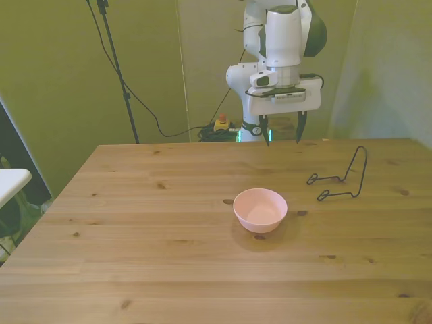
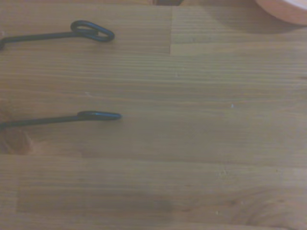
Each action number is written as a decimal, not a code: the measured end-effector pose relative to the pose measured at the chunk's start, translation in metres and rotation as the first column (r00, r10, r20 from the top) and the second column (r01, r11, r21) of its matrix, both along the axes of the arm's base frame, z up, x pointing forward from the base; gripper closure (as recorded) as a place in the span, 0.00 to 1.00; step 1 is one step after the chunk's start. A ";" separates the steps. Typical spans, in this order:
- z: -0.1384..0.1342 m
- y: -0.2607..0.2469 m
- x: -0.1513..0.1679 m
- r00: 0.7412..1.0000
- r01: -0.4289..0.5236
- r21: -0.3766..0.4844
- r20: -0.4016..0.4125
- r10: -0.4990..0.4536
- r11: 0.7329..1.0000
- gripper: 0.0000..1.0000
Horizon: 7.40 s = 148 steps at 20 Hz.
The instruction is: Load the bowl
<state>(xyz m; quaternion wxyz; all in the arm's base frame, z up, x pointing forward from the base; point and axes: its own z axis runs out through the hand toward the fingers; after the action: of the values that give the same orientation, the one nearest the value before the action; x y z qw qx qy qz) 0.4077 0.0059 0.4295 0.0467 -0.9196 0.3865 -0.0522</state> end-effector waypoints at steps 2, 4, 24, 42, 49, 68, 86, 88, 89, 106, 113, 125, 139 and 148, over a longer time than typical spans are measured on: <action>0.000 0.000 0.001 1.000 0.004 -0.011 -0.001 -0.004 1.000 0.00; 0.011 -0.001 0.011 1.000 -0.013 -0.047 0.015 0.013 0.999 0.00; -0.031 -0.046 0.169 0.995 -0.038 -0.106 0.091 0.047 0.994 0.00; -0.065 -0.043 0.194 0.998 0.021 -0.097 0.066 -0.015 0.995 1.00; -0.070 -0.041 0.198 0.998 0.020 -0.096 0.059 -0.014 0.995 1.00; 0.016 0.015 0.131 0.998 -0.031 0.217 0.066 0.017 0.976 1.00; 0.029 0.038 0.096 0.974 -0.221 0.588 0.179 0.142 0.778 1.00; 0.018 0.035 0.095 0.971 -0.235 0.620 0.184 0.153 0.749 1.00; 0.012 0.033 0.096 0.969 -0.243 0.630 0.187 0.159 0.738 1.00; -0.024 0.035 0.099 0.947 -0.316 0.703 0.272 0.171 0.637 1.00; -0.036 0.048 0.111 0.948 -0.318 0.708 0.260 0.185 0.631 1.00; -0.047 0.046 0.111 0.954 -0.299 0.708 0.243 0.177 0.640 0.00; -0.035 0.036 0.089 0.955 -0.293 0.704 0.252 0.158 0.647 0.00; 0.045 -0.035 0.063 0.972 -0.186 0.566 0.224 0.067 0.803 0.00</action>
<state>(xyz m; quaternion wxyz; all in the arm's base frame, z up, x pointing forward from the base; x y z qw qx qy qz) 0.4708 -0.0288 0.4747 0.3669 -0.8751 0.3152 -0.0170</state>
